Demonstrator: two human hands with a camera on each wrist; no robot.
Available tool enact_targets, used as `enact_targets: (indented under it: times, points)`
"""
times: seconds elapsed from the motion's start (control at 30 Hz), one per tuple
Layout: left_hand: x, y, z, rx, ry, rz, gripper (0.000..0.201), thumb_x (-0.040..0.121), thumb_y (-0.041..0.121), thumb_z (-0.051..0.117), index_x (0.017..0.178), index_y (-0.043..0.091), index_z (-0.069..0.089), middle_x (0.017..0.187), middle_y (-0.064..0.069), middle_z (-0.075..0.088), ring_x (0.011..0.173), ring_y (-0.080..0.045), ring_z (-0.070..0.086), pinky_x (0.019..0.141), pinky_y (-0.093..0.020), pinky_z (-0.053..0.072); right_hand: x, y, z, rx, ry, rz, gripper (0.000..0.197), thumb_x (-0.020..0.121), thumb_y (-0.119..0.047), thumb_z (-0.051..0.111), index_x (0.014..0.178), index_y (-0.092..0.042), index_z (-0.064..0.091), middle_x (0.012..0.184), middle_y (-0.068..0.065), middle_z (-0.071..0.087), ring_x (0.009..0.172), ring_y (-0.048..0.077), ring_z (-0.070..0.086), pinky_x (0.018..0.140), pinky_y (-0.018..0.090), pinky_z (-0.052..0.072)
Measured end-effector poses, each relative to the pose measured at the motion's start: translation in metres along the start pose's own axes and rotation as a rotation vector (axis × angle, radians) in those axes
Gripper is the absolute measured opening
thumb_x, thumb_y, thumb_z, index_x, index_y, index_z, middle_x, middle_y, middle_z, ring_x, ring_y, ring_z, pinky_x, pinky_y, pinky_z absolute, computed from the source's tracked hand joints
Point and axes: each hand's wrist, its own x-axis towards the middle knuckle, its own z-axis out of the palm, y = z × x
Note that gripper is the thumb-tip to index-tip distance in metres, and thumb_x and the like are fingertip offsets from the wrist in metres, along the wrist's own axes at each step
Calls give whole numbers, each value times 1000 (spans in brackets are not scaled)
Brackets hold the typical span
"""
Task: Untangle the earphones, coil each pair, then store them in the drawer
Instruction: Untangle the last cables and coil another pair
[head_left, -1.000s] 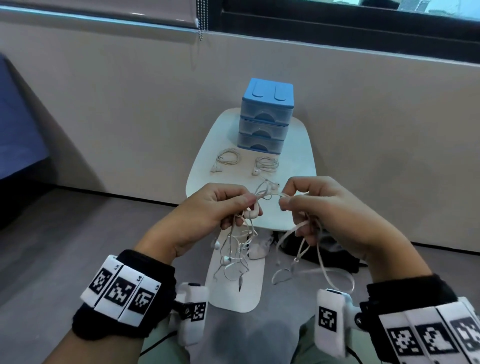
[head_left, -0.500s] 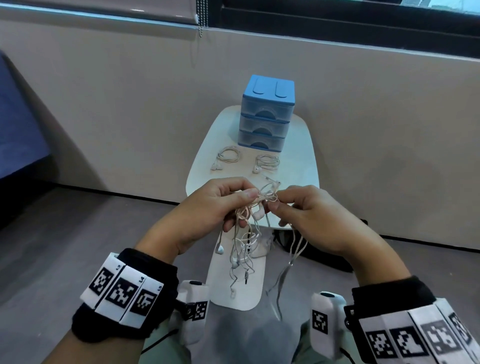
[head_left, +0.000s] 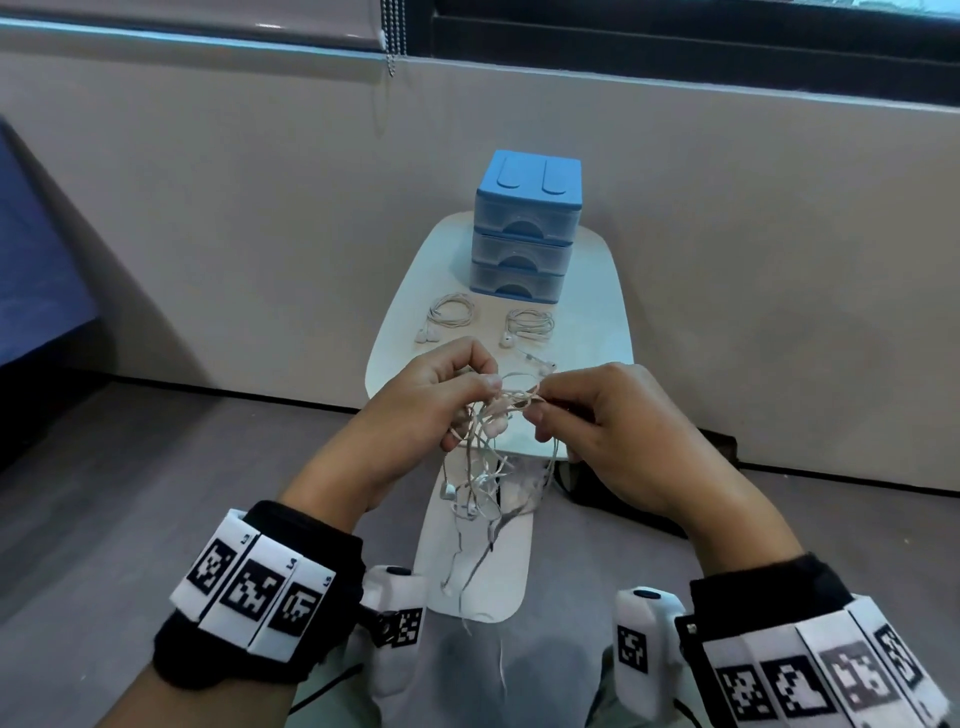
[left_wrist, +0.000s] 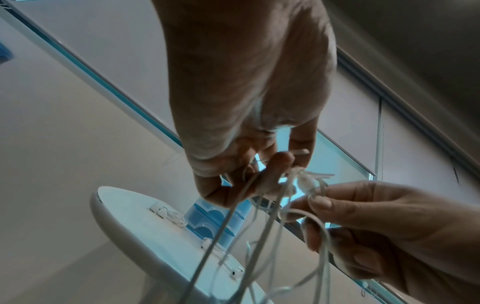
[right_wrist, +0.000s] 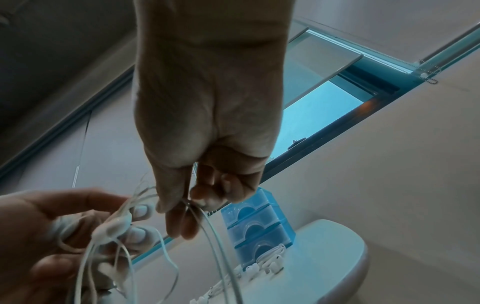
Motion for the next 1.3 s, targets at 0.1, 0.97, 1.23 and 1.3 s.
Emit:
enact_targets:
  times: [0.1, 0.97, 1.23, 1.3]
  points:
    - [3, -1, 1, -9, 53, 3, 23, 101, 12, 56, 79, 19, 56, 62, 11, 56, 54, -9, 39, 49, -20, 32, 0, 0, 0, 193, 54, 20, 9, 91, -18, 76, 86, -23, 71, 69, -3, 72, 55, 13, 65, 62, 30, 55]
    - [6, 5, 3, -72, -29, 25, 17, 105, 20, 57, 93, 9, 62, 77, -6, 62, 56, -20, 62, 58, -28, 53, -2, 4, -14, 541, 6, 86, 13, 78, 3, 83, 88, -5, 81, 83, 16, 78, 82, 27, 76, 84, 37, 61]
    - [-1, 6, 2, -83, -231, 49, 42, 88, 16, 78, 123, 21, 56, 91, -8, 62, 77, -26, 67, 79, -37, 58, 3, 6, -15, 314, 53, 138, 6, 84, -8, 82, 82, -13, 82, 68, 2, 75, 67, 17, 75, 66, 27, 57]
    - [-1, 4, 4, -48, -206, 78, 38, 89, 5, 78, 120, 20, 61, 93, -8, 61, 75, -27, 69, 79, -39, 58, 3, 6, -17, 276, 50, 144, 7, 84, -10, 82, 80, -15, 82, 68, 2, 75, 65, 18, 74, 66, 31, 61]
